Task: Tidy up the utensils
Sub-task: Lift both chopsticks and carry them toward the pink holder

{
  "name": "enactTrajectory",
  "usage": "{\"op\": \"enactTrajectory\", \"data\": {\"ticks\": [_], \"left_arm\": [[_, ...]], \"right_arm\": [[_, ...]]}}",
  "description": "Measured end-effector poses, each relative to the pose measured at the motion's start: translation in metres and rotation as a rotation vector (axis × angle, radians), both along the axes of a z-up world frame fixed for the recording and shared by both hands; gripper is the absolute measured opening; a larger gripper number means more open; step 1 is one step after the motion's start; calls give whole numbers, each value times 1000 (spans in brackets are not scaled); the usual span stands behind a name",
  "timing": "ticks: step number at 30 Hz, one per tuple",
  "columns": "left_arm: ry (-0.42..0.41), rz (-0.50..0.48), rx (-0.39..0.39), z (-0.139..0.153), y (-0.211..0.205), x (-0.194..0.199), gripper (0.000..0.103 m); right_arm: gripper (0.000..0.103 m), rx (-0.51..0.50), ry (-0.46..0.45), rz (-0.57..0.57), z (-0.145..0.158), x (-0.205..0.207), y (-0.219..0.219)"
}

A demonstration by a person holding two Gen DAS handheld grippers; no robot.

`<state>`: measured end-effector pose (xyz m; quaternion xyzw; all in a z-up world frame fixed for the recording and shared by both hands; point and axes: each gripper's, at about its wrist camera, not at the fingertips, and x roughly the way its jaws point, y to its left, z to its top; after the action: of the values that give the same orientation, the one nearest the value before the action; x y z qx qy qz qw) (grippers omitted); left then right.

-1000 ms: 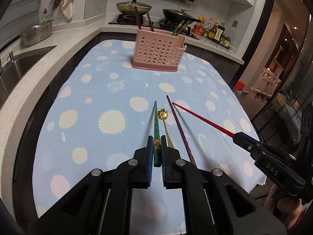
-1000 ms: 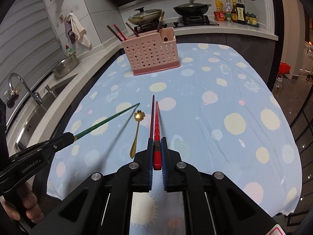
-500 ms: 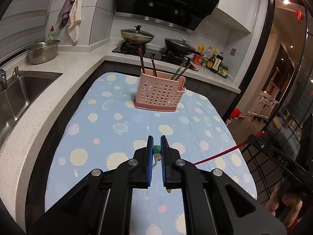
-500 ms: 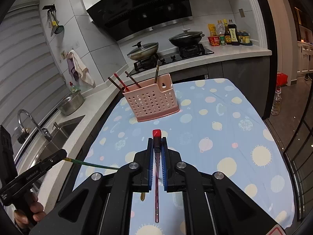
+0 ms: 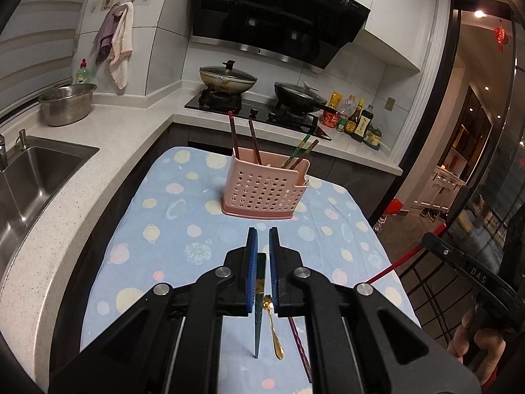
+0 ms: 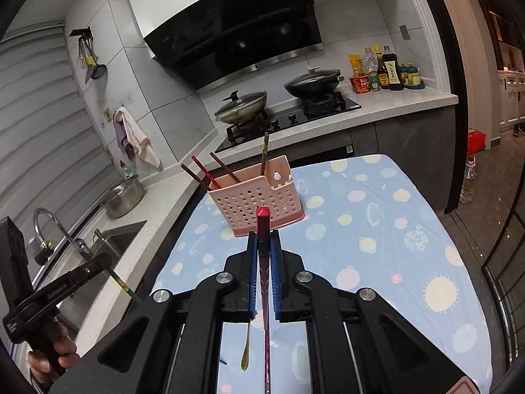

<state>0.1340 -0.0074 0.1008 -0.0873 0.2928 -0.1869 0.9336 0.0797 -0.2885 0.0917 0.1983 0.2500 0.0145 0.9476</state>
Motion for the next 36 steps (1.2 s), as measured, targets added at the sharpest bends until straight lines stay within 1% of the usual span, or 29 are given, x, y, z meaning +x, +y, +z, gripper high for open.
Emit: {"op": "enactTrajectory", "data": {"ticks": [6, 10, 12, 14, 17, 21, 23, 25, 26, 28, 30, 31, 33, 36], "left_arm": [[-37, -22, -33, 24, -5, 24, 7], [-80, -15, -22, 40, -10, 40, 7], [-85, -4, -25, 42, -8, 45, 7], [-72, 8, -24, 38, -3, 48, 7], [-20, 36, -18, 20, 10, 54, 7], [77, 95, 13, -17, 30, 61, 8], [126, 118, 19, -35, 38, 64, 14], [177, 136, 33, -55, 44, 67, 28], [196, 148, 47, -64, 46, 68, 30], [232, 157, 70, -81, 47, 70, 39], [269, 166, 84, -98, 47, 76, 45], [285, 170, 95, -106, 46, 81, 46], [317, 175, 114, -122, 45, 91, 46], [367, 187, 113, -143, 47, 108, 46]], "right_arm": [[8, 27, -52, 13, 22, 25, -9], [8, 26, -73, 7, 35, 42, -15], [8, 22, -79, 9, 38, 45, -14], [8, 12, -77, 12, 37, 47, -11], [8, 9, -63, 17, 31, 47, -8], [8, 19, -50, 9, 26, 47, -7], [8, 12, -41, -3, 24, 48, -6], [8, 7, -33, -12, 22, 51, -6], [8, 6, -28, -13, 21, 53, -5], [8, 0, -20, -15, 19, 57, -3], [8, -10, -13, -10, 17, 62, 1], [8, -14, -9, -6, 16, 65, 4], [8, -16, 0, 3, 12, 71, 8], [8, -14, 14, 13, 7, 81, 13]]}}
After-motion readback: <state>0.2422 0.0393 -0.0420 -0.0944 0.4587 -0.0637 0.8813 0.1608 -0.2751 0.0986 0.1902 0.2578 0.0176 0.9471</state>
